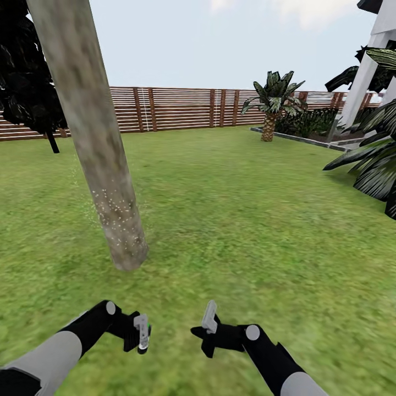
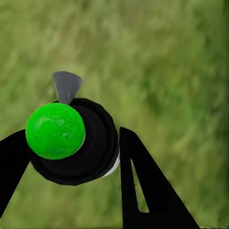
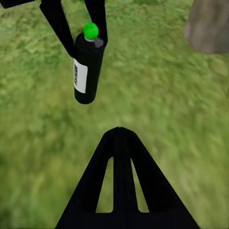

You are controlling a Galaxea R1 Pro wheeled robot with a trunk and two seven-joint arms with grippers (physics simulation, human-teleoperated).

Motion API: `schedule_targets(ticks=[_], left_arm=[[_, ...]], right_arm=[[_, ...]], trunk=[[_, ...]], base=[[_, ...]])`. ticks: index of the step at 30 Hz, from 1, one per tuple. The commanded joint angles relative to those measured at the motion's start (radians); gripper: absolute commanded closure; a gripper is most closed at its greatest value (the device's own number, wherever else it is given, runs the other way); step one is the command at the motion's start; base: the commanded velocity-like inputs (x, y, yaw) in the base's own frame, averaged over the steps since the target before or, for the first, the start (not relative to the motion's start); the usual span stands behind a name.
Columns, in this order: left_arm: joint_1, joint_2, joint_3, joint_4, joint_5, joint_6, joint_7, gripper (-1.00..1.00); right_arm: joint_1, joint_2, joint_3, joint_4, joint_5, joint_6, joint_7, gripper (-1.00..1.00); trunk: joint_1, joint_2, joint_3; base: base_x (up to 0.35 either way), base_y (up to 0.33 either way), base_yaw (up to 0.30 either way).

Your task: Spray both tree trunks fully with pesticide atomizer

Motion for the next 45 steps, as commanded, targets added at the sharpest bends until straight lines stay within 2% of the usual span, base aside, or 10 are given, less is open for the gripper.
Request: schedule_targets(ticks=[1, 3, 7, 11, 28, 35, 43, 45], left_arm=[[0.0, -0.012, 0.002, 0.001, -0.035, 0.004, 0.001, 1.0], [0.0, -0.03, 0.005, 0.001, -0.073, 0.008, 0.003, 1.0], [0.0, -0.058, 0.005, 0.001, -0.084, 0.009, 0.004, 1.0], [0.0, -0.062, 0.007, -0.007, -0.076, 0.008, 0.003, 1.0], [0.0, -0.114, 0.011, -0.006, -0.069, -0.016, -0.013, 1.0], [0.0, -0.154, 0.011, 0.002, -0.069, -0.017, -0.013, 1.0], [0.0, -0.165, 0.014, 0.001, -0.068, -0.049, -0.063, 1.0], [0.0, -0.166, 0.014, 0.001, -0.052, -0.054, -0.064, 1.0]], right_arm=[[0.0, 0.004, 0.004, -0.006, 0.0, 0.0, 0.0, 1.0], [0.0, 0.008, 0.007, -0.015, 0.0, 0.0, 0.0, 1.0], [0.0, 0.015, 0.008, -0.027, -0.001, 0.0, 0.001, 1.0], [0.0, 0.016, 0.008, -0.027, -0.001, 0.0, 0.0, 1.0], [0.0, 0.013, 0.007, -0.022, 0.003, 0.0, -0.002, 1.0], [0.0, 0.012, 0.007, -0.021, 0.004, 0.0, -0.002, 1.0], [0.0, 0.005, 0.005, -0.02, 0.005, 0.0, -0.003, 1.0], [0.0, 0.004, 0.005, -0.02, 0.005, 0.0, -0.003, 1.0]], trunk=[[0.0, 0.0, 0.0], [0.0, 0.0, 0.0], [0.0, 0.0, 0.0], [0.0, 0.0, 0.0], [0.0, 0.0, 0.0], [0.0, 0.0, 0.0], [0.0, 0.0, 0.0], [0.0, 0.0, 0.0]], base=[[0.0, 0.0, 0.0], [0.0, 0.0, 0.0], [0.0, 0.0, 0.0], [0.0, 0.0, 0.0], [0.0, 0.0, 0.0], [0.0, 0.0, 0.0], [0.0, 0.0, 0.0], [0.0, 0.0, 0.0]])
